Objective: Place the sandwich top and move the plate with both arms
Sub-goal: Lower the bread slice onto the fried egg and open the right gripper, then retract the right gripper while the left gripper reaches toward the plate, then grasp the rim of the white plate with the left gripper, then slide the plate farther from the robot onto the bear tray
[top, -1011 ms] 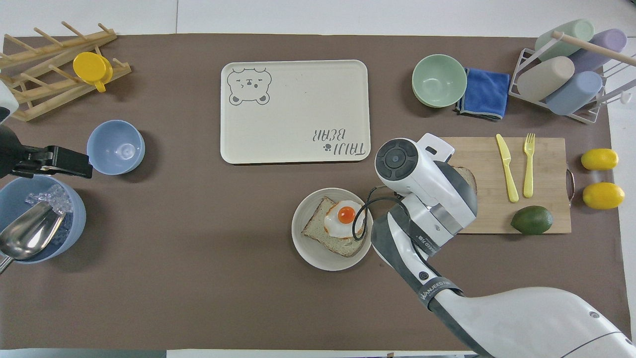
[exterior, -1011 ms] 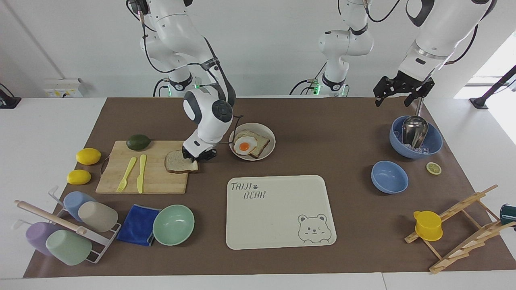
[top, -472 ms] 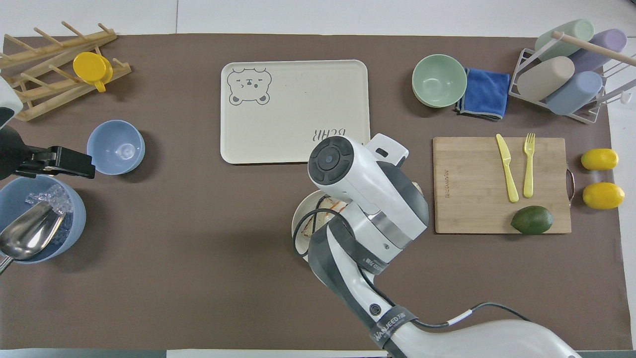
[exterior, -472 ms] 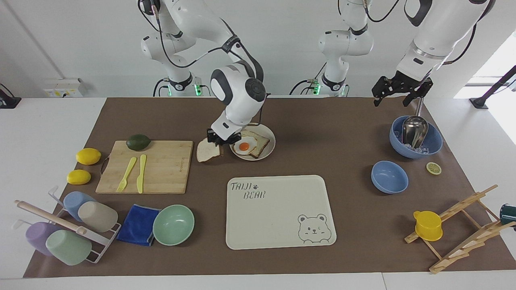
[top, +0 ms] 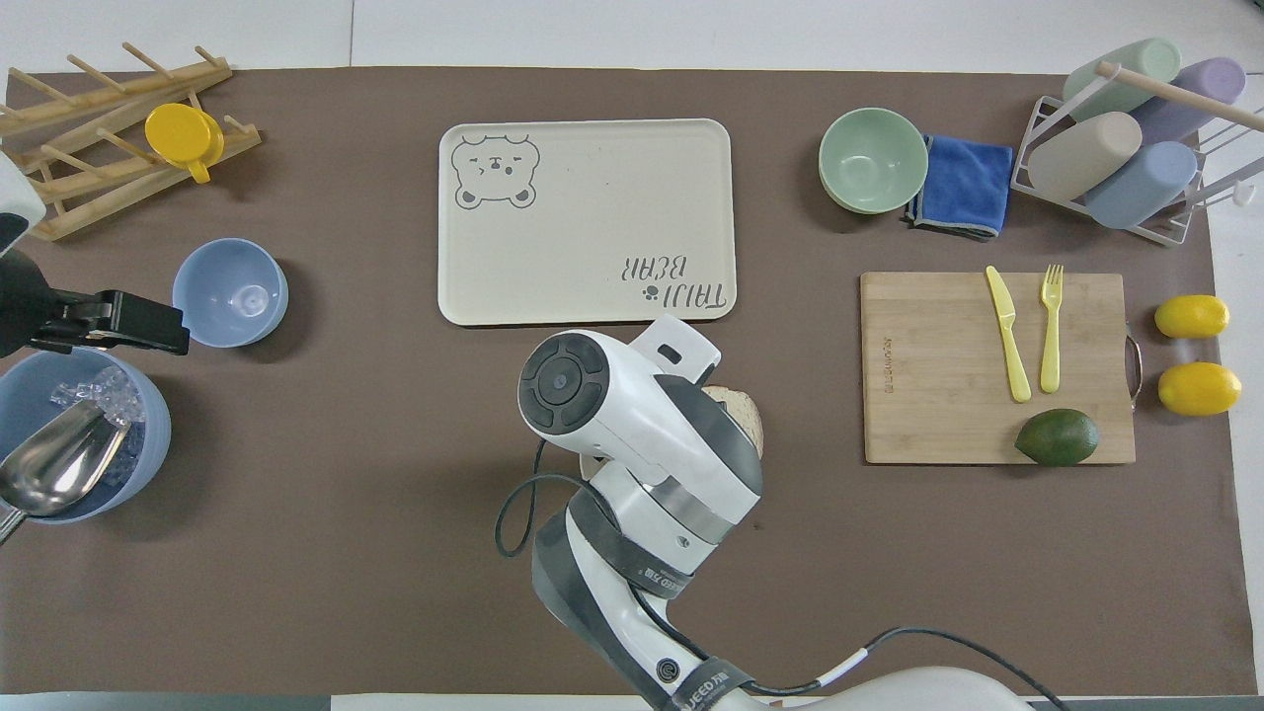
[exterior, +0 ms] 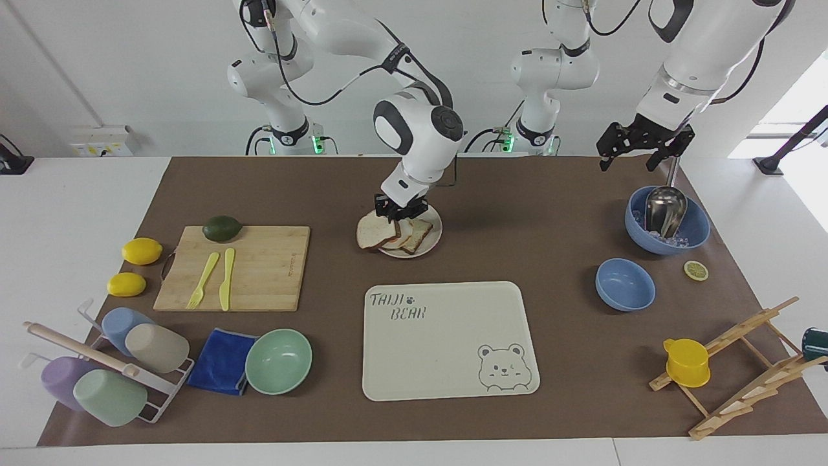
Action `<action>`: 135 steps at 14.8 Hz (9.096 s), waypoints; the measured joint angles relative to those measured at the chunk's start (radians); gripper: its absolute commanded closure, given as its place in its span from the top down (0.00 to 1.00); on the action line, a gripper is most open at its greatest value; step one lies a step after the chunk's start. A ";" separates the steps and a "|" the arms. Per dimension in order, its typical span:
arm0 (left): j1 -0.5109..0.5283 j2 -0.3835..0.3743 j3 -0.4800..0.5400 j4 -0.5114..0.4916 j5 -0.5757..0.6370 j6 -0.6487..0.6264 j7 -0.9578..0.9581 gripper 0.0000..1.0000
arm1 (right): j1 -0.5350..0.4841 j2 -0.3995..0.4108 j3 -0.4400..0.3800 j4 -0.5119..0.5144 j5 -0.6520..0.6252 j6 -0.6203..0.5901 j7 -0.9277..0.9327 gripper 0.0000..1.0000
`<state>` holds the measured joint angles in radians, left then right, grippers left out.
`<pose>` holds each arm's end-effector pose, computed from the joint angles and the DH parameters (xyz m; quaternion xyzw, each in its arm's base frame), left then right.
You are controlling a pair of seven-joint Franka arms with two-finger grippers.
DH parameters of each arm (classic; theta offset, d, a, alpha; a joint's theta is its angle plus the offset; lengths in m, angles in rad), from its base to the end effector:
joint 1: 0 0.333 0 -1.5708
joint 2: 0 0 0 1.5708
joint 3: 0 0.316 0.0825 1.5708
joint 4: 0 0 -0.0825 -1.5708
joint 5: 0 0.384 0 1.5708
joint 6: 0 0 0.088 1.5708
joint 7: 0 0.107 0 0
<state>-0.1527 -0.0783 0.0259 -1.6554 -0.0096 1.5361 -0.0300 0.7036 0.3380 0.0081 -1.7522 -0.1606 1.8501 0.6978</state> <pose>0.5213 -0.0670 0.6240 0.9986 -0.0485 -0.0209 0.0042 0.4760 0.3935 0.3608 0.9895 0.0380 -0.0439 0.1326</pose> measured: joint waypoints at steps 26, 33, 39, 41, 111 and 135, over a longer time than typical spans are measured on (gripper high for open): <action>-0.008 -0.003 -0.002 -0.027 -0.009 0.016 0.000 1.00 | -0.084 -0.074 0.004 -0.101 0.098 0.251 -0.038 1.00; -0.076 -0.025 -0.004 -0.115 -0.052 0.103 -0.095 1.00 | -0.323 -0.222 -0.002 0.042 0.126 -0.062 -0.261 1.00; -0.186 -0.026 -0.008 -0.209 -0.098 0.216 -0.232 1.00 | -0.494 -0.302 -0.058 0.155 0.175 -0.297 -0.514 1.00; -0.235 -0.025 -0.010 -0.264 -0.106 0.272 -0.289 1.00 | -0.503 -0.316 -0.077 0.160 0.175 -0.336 -0.572 1.00; -0.564 0.191 -0.003 -0.520 -0.336 0.813 -0.404 0.00 | -0.587 -0.365 -0.096 0.153 0.172 -0.361 -0.636 1.00; -0.257 0.586 0.006 0.035 -0.421 0.675 -0.335 0.00 | -0.581 -0.365 -0.096 0.153 0.172 -0.361 -0.636 1.00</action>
<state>-0.4093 0.5078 0.0319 -1.6202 -0.4304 2.2107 -0.3654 0.1225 -0.0270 -0.0876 -1.5988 0.0110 1.4891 0.0622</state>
